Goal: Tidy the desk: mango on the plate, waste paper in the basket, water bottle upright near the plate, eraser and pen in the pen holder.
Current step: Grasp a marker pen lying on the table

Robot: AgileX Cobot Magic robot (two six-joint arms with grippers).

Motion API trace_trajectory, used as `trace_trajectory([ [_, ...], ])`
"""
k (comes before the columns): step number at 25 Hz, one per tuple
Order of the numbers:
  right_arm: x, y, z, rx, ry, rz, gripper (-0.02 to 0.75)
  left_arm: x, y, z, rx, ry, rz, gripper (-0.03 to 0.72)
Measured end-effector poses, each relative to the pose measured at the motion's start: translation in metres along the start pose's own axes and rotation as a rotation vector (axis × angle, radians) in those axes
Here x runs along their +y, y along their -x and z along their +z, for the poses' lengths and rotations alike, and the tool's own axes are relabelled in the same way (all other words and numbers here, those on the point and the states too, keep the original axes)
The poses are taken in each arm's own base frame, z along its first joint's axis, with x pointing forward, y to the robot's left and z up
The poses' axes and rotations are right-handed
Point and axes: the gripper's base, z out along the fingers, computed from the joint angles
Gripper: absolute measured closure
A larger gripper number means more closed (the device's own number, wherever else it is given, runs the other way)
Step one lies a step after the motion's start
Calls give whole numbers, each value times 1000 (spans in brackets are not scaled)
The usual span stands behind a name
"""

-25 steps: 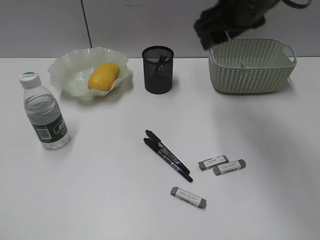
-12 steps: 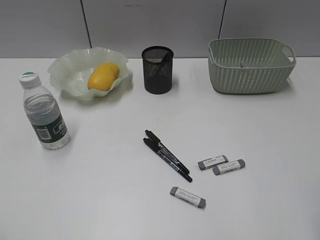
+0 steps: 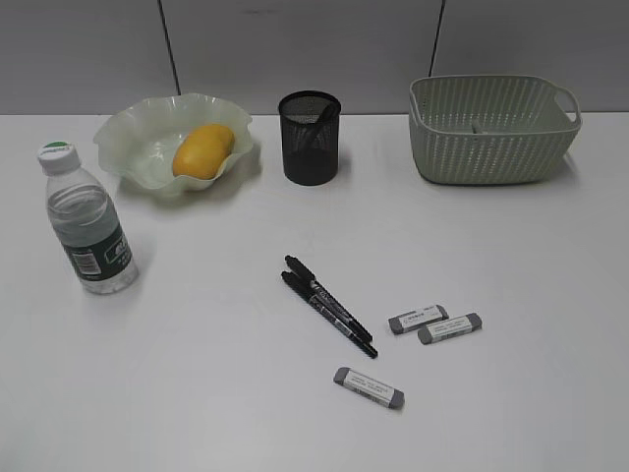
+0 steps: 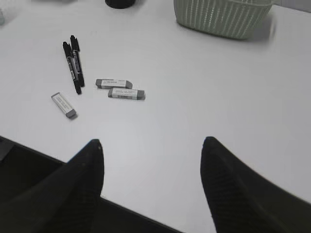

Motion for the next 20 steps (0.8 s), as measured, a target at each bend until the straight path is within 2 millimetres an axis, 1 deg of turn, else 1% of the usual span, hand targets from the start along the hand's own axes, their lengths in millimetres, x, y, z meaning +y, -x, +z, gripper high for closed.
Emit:
trace_trajectory([
  [2, 0, -1, -2, -11, 0, 1, 241, -2, 10, 10, 59, -17, -11, 234],
  [5, 0, -2, -1, -7, 0, 1, 241, -10, 34, 33, 141, -98, -61, 234],
  [9, 0, -2, -1, -9, 0, 1, 243, -30, 67, 76, 263, -300, -150, 259],
  [11, 0, -2, -1, -9, 0, 0, 244, -39, 79, 99, 334, -363, -169, 286],
  [13, 0, -2, -1, -9, 0, 0, 244, -50, 89, 121, 394, -403, -152, 297],
  [16, 0, -2, -1, -9, -2, -1, 244, -76, 102, 138, 398, -491, -114, 303],
  [17, 0, -2, -1, -9, -2, -1, 244, -89, 104, 144, 396, -523, -118, 305],
  [20, 0, -2, -1, -10, -2, -1, 244, -130, 100, 161, 448, -596, -128, 306],
])
